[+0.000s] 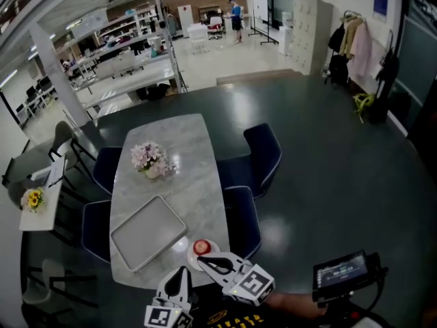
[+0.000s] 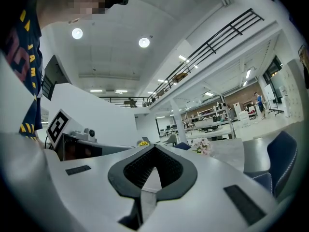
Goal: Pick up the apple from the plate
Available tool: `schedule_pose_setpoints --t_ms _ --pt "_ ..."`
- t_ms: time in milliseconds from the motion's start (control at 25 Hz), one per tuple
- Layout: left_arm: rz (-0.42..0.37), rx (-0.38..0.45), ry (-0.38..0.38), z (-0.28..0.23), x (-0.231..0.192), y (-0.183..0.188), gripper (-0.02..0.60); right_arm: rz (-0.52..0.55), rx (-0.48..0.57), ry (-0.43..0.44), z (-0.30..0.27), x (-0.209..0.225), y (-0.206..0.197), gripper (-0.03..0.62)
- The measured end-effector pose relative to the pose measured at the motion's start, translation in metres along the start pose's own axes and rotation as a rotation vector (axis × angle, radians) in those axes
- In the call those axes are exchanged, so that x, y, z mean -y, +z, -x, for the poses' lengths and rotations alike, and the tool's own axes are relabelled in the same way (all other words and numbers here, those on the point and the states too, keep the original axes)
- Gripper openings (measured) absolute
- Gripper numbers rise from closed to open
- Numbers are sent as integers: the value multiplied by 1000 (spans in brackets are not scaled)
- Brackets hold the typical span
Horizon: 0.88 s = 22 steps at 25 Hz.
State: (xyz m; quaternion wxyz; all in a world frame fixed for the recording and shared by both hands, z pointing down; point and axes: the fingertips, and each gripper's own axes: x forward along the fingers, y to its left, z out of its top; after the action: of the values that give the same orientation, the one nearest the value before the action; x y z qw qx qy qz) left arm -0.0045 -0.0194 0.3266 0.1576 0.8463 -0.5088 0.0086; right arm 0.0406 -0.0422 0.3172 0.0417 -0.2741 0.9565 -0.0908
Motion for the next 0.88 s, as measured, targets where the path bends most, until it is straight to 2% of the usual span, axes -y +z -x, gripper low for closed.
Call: schedule_pose_setpoints --t_ms 400,880 --pt "-5 0 4 -2 -8 0 0 36 -19 10 -6 -1 -2 5" --pt "10 -12 20 6 -9 -8 0 18 -28 16 -3 -9 -10 5"
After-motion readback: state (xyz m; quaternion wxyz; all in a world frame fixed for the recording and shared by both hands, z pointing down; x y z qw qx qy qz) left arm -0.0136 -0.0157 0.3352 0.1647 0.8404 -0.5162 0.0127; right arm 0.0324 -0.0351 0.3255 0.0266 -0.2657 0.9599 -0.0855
